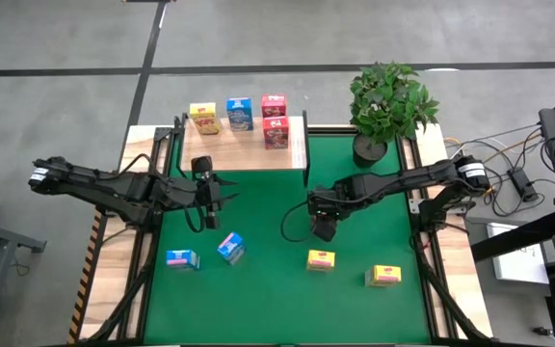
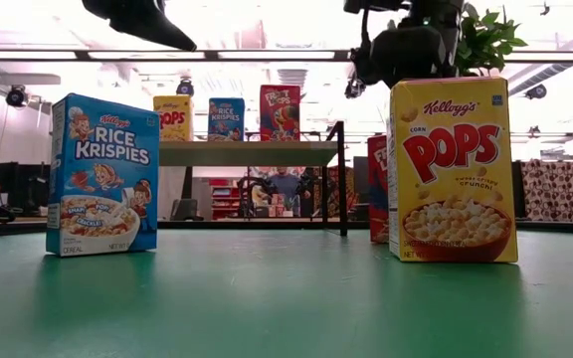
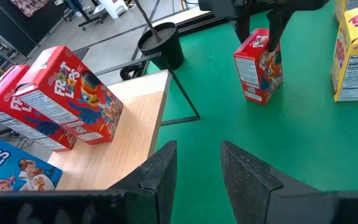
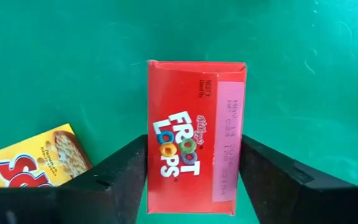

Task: Stack cereal on shelf
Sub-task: Put the red cereal on the shelf

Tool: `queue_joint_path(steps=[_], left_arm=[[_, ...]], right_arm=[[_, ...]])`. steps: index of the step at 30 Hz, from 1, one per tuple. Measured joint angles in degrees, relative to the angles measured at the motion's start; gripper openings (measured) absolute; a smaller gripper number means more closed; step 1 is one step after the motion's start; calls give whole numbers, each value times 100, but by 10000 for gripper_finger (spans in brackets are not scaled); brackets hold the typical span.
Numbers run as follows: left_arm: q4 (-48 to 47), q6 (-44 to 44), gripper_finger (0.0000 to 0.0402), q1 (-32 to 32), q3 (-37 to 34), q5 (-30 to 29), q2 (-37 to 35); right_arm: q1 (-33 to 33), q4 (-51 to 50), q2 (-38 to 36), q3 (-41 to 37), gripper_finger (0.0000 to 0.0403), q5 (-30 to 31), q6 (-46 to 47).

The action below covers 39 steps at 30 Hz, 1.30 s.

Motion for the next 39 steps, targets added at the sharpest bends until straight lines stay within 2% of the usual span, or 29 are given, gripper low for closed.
queue_joint_path(steps=[7, 17, 23, 28, 34, 39], left_arm=[[-7, 0, 107, 0, 0, 0, 0], [-10, 2, 107, 0, -2, 0, 0], [-9, 4, 107, 0, -2, 0, 0], [-7, 4, 107, 0, -2, 0, 0], [0, 48, 107, 0, -4, 0, 0], [7, 52, 107, 0, -5, 0, 0]], right_arm=[[0, 72, 0, 0, 175, -6, -53], [-2, -48, -54, 342, 169, -222, -215], [-2, -576, -94, 1156, 169, -217, -483], [-33, -520, -93, 1906, 169, -114, -1069], [-155, -355, 27, 2805, 169, 409, -2182], [-375, -179, 298, 3455, 169, 459, -3093]])
